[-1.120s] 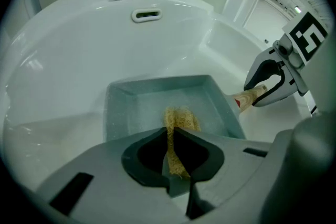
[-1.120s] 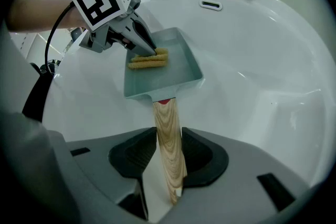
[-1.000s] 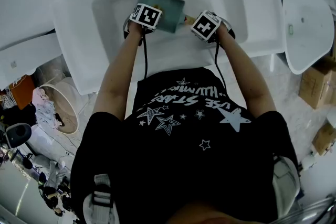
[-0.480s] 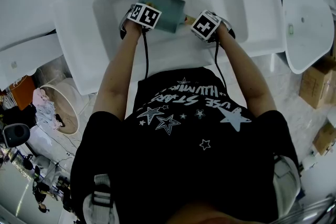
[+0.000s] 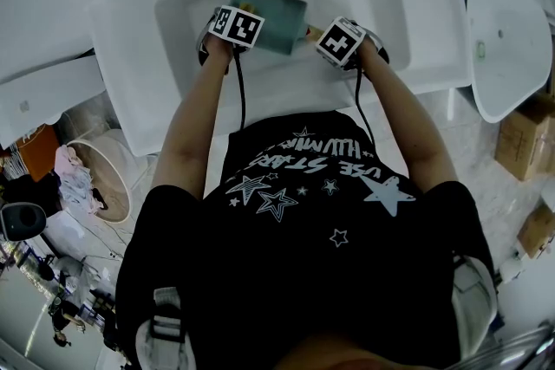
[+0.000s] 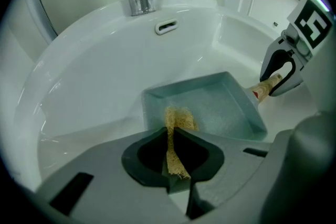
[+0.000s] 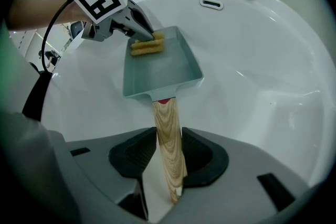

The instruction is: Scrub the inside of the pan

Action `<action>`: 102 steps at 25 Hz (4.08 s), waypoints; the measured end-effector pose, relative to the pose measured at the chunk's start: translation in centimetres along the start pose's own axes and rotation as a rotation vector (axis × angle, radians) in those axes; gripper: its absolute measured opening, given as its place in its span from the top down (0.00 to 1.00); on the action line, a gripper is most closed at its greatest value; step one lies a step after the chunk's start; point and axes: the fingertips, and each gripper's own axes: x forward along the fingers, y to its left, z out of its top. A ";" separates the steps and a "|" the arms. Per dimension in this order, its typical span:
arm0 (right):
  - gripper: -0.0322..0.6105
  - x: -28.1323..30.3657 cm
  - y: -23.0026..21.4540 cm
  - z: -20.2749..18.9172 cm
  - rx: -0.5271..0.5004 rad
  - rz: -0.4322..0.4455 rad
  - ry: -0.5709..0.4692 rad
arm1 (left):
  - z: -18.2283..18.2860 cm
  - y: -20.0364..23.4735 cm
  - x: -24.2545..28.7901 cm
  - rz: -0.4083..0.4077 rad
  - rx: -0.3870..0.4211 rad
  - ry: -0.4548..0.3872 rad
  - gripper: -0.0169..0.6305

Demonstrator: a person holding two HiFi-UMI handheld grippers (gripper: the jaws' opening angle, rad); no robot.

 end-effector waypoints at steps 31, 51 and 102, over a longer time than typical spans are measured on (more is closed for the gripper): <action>0.72 -0.1 0.0 -0.1 0.016 0.006 -0.011 | 4.5 -10.1 1.8 -0.305 -0.192 -0.113 0.91; 0.72 0.0 0.1 -0.1 0.008 0.016 0.005 | 3.2 -5.6 1.8 -0.212 -0.154 -0.112 0.91; 0.71 0.2 0.0 -0.1 0.030 0.021 -0.004 | 6.5 -9.4 1.7 -0.191 0.013 -0.177 0.91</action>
